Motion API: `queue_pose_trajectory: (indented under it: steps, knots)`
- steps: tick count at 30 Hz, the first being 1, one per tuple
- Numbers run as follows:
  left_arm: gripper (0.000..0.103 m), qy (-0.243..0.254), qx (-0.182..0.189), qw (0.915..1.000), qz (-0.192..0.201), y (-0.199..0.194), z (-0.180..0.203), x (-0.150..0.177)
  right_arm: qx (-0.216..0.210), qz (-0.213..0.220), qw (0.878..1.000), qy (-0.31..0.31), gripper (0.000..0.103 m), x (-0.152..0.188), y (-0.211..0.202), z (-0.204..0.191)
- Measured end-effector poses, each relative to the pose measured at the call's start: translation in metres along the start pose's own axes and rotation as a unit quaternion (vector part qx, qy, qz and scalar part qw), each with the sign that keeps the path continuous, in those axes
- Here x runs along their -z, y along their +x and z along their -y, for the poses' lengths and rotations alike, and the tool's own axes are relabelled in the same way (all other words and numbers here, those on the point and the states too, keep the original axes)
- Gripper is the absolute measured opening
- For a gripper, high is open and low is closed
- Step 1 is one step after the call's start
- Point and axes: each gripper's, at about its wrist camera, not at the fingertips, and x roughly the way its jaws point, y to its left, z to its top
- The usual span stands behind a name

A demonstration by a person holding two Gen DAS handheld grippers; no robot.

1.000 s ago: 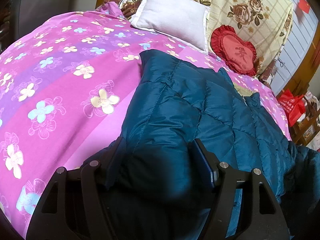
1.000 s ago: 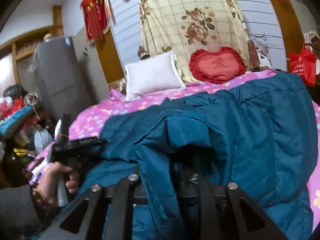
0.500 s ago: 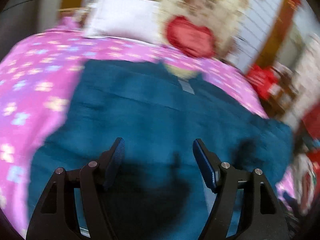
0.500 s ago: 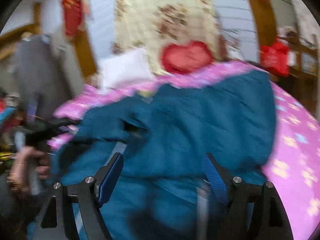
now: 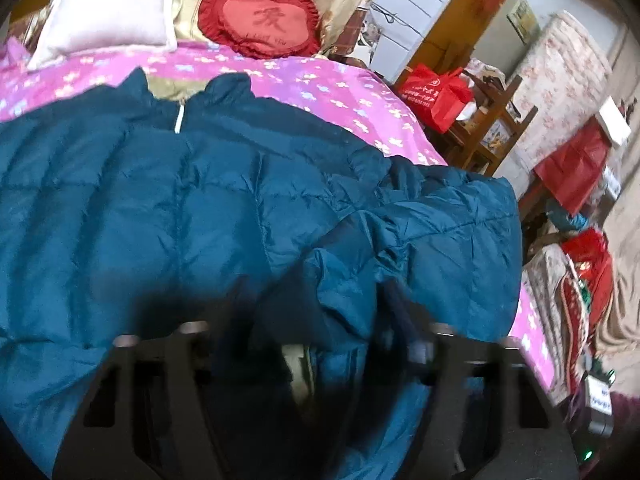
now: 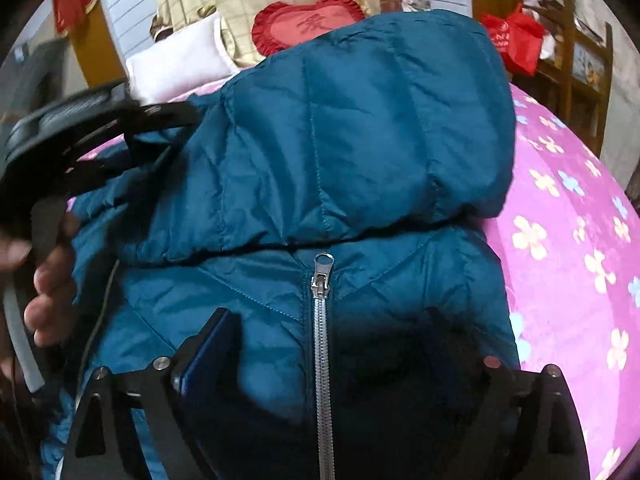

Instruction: Fold large clothes

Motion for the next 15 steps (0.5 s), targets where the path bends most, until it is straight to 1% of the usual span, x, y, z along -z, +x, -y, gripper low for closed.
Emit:
queue_pose_trajectory:
  steps: [1, 2, 4, 5, 7, 9, 13, 15]
  knots:
    - [0.018, 0.004, 0.003, 1.0, -0.003, -0.001, 0.001, 0.002, 0.002, -0.001, 1.0, -0.002, 0.093, -0.002, 0.001, 0.001]
    - [0.014, 0.01, 0.003, 0.9999, 0.001, -0.003, 0.002, 0.003, 0.003, -0.001, 1.0, -0.003, 0.093, -0.002, 0.001, 0.001]
    - [0.013, 0.033, 0.005, 0.9992, 0.02, -0.017, 0.003, 0.006, 0.004, -0.001, 1.0, -0.002, 0.093, -0.003, 0.001, 0.0]
    - [0.013, 0.035, 0.007, 0.999, 0.028, -0.024, 0.002, 0.005, 0.004, 0.001, 1.0, 0.0, 0.093, -0.004, 0.0, 0.001]
    - [0.013, 0.024, 0.015, 0.9986, 0.044, -0.045, -0.011, 0.0, 0.005, 0.01, 1.0, 0.01, 0.093, -0.004, -0.005, 0.002]
    - [0.013, 0.017, 0.012, 0.998, 0.059, -0.065, -0.026, -0.006, 0.005, 0.019, 1.0, 0.024, 0.093, -0.004, -0.01, 0.008]
    - [0.013, 0.016, -0.018, 0.9967, 0.078, -0.103, -0.066, -0.023, 0.009, 0.017, 0.999, 0.035, 0.093, -0.004, -0.011, 0.016]
    - [0.013, 0.009, -0.046, 0.9954, 0.083, -0.12, -0.094, -0.031, 0.016, 0.014, 0.999, 0.028, 0.093, -0.002, -0.01, 0.016]
